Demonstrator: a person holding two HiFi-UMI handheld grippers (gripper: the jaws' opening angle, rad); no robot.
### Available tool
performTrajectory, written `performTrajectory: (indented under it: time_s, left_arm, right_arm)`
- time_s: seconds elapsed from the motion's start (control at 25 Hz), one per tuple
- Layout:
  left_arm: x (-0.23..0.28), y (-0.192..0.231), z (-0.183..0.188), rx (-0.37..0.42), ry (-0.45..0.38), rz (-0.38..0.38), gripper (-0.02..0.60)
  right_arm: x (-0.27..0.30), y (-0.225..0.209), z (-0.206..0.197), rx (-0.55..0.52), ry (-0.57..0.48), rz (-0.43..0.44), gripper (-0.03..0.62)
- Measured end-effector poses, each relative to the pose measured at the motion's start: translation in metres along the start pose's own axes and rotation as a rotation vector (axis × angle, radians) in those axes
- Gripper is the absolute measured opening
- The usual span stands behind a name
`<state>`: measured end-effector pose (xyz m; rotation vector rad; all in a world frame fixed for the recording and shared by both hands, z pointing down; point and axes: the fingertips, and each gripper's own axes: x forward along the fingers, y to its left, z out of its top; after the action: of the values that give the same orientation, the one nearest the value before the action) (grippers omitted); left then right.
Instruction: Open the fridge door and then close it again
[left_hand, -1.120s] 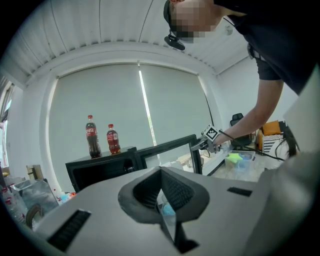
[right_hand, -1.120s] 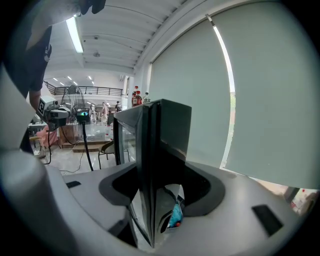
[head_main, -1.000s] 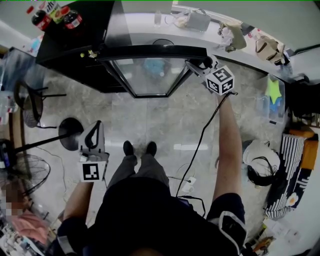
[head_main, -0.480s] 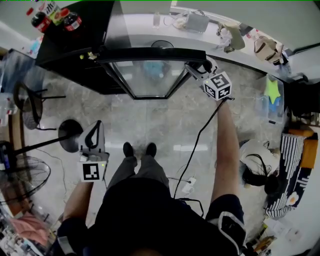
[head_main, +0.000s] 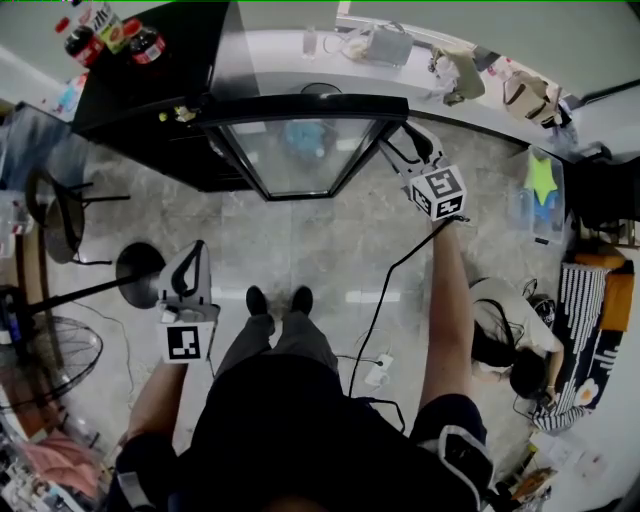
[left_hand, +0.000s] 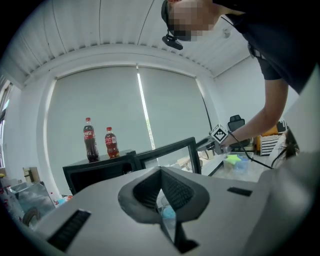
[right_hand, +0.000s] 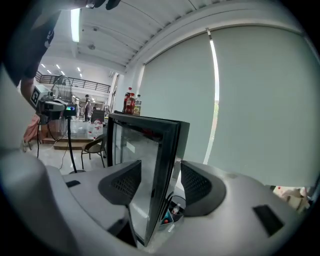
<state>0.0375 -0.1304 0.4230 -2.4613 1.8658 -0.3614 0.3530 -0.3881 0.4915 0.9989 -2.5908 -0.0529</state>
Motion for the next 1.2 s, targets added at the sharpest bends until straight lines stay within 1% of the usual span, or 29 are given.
performTrajectory:
  time_s: [0.12,0.2,0.4,0.44,0.48,0.6,0.76,0.88,1.08,1.2]
  left_arm:
    - [0.000,0.000,0.005,-0.002,-0.023,-0.007,0.021]
    - [0.001,-0.001,0.005,-0.007,-0.024,-0.012,0.021]
    - [0.003,-0.003,0.012,-0.010,-0.043,-0.026,0.022]
    - [0.003,-0.004,0.013,-0.011,-0.048,-0.028,0.022]
    - [0.003,-0.005,0.014,-0.012,-0.052,-0.031,0.021]
    - [0.005,-0.005,0.017,-0.015,-0.066,-0.038,0.022]
    - [0.004,-0.003,0.019,-0.022,-0.068,-0.040,0.022]
    - [0.004,-0.001,0.022,-0.016,-0.091,-0.038,0.021]
    - [0.002,0.003,0.028,-0.014,-0.121,-0.027,0.022]
    - [0.000,0.005,0.031,-0.024,-0.130,-0.015,0.021]
  right_arm:
    - [-0.018,0.010,0.006,0.012,-0.011,-0.062,0.227]
    - [-0.032,0.021,0.014,0.029,-0.040,-0.093,0.181]
    - [-0.054,0.054,0.030,0.075,-0.077,-0.110,0.152]
    - [-0.059,0.060,0.034,0.077,-0.083,-0.118,0.126]
    - [-0.065,0.066,0.039,0.076,-0.092,-0.128,0.080]
    - [-0.078,0.084,0.050,0.076,-0.119,-0.149,0.028]
    - [-0.087,0.106,0.058,0.104,-0.127,-0.157,0.020]
    - [-0.093,0.121,0.065,0.105,-0.121,-0.172,0.020]
    - [-0.111,0.141,0.075,0.139,-0.113,-0.258,0.020]
    - [-0.124,0.153,0.079,0.178,-0.112,-0.305,0.020]
